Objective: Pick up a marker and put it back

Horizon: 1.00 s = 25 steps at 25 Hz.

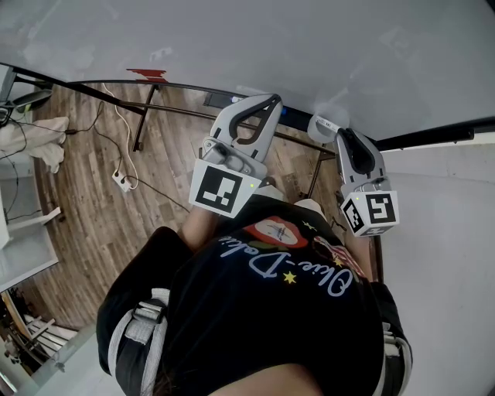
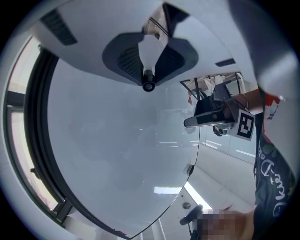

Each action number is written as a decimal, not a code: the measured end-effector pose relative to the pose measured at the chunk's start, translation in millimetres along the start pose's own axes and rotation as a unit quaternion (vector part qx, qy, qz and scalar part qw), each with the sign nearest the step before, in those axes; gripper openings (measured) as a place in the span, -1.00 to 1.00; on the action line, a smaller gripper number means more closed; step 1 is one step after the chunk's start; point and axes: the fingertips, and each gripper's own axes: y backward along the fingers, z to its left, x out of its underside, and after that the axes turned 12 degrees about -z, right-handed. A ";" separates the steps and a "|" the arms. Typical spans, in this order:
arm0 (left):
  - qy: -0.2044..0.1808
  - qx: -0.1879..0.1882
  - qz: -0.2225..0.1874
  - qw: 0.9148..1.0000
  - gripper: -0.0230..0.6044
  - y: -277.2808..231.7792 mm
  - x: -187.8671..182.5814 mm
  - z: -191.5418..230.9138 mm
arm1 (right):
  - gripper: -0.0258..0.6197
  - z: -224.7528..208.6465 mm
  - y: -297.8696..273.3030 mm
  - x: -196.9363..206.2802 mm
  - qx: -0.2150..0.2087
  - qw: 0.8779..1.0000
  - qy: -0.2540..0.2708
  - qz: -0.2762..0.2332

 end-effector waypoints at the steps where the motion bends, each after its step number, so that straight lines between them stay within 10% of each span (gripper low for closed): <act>1: 0.000 0.000 0.000 1.000 -0.92 -0.1 0.0 -0.1 | -0.69 0.4 0.2 0.9 0.000 1.000 0.000 0.001; 25: -0.001 0.005 -0.004 1.000 -0.92 -8.7 -1.0 -6.4 | -0.67 0.1 6.8 4.1 0.013 1.000 -0.002 -0.003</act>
